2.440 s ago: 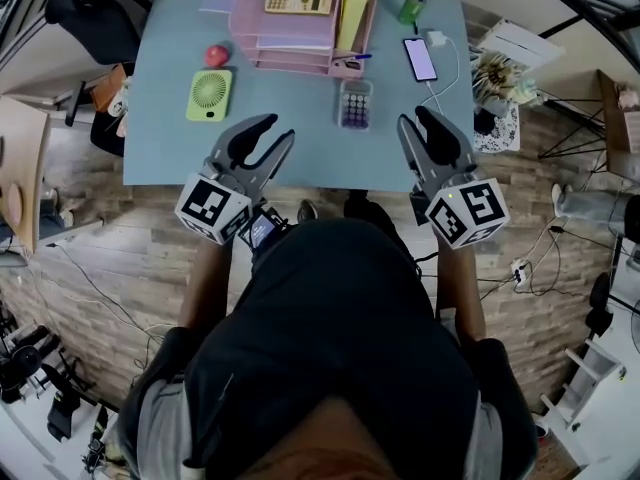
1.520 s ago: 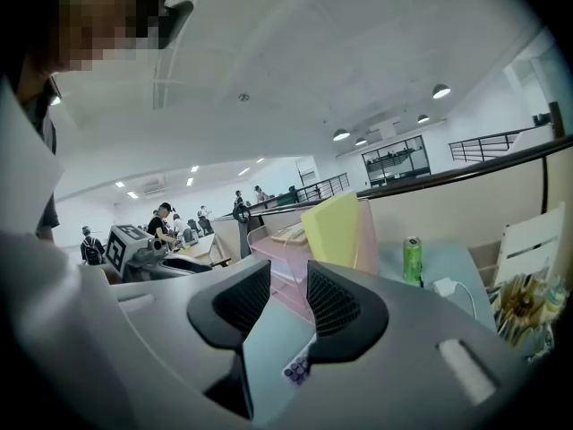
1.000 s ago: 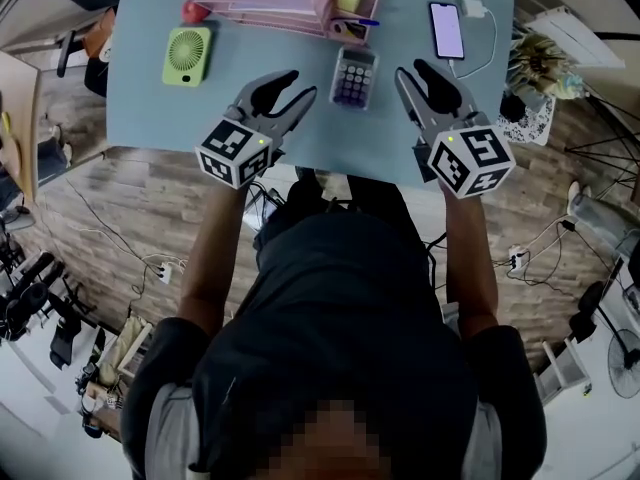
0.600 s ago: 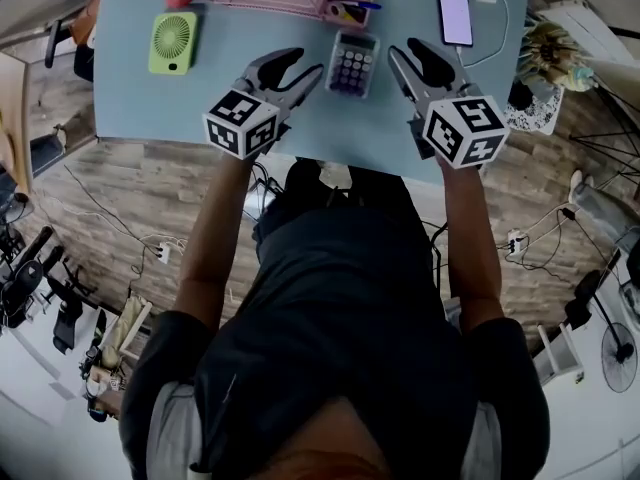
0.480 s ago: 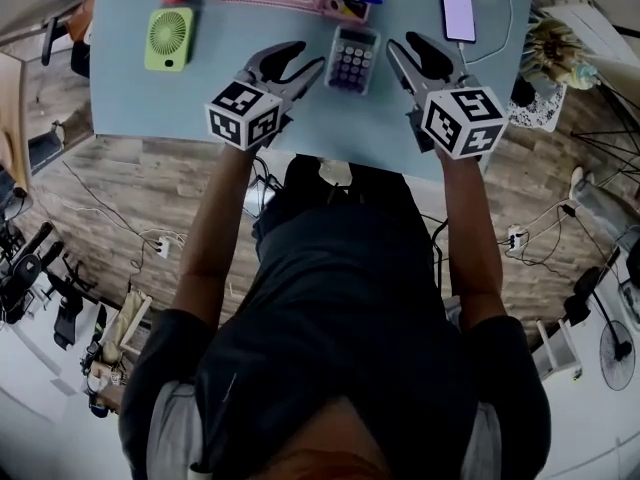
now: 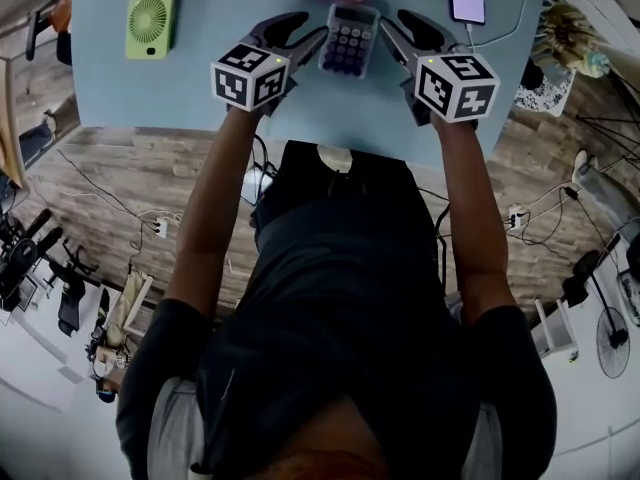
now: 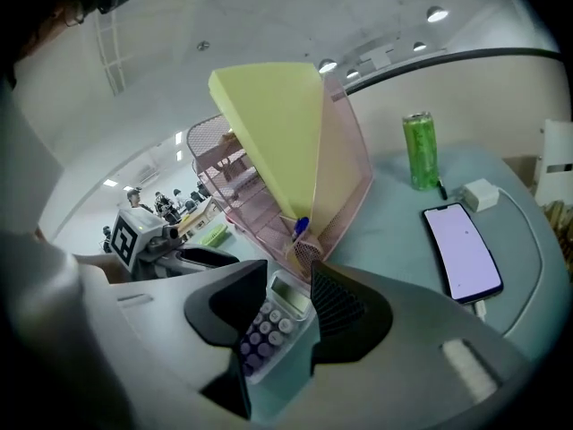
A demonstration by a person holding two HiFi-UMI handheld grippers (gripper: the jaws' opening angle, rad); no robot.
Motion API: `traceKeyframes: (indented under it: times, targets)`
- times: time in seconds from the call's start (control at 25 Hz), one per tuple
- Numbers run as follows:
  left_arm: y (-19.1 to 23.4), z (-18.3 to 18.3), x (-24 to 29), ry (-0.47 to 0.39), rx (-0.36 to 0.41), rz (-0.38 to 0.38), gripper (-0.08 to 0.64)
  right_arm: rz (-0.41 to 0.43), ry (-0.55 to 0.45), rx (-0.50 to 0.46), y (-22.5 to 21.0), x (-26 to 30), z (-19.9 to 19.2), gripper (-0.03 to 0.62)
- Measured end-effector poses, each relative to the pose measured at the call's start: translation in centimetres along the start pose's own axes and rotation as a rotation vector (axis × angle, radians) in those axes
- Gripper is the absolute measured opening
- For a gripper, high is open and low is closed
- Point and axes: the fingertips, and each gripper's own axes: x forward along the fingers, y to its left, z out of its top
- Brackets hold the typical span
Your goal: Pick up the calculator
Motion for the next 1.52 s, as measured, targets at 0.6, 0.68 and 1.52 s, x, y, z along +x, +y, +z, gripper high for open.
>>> traceKeyframes:
  times: [0.6,0.68,1.52]
  targets:
    - [2.5,-1.6,5.0,0.058,-0.036,0.004,0.199,0.023,0.121,0.037,-2.6,5.3,-4.7,0.138]
    - [2.6,-1.4,5.2,0.058,-0.030,0.006,0.199,0.030,0.129,0.034,-2.5,5.8,-4.9,0.139]
    - [1.0,1.1,2.7,0.070,0.121,0.049,0.184,-0.025,0.080,-0.059,1.6,5.6,-3.3,0.126]
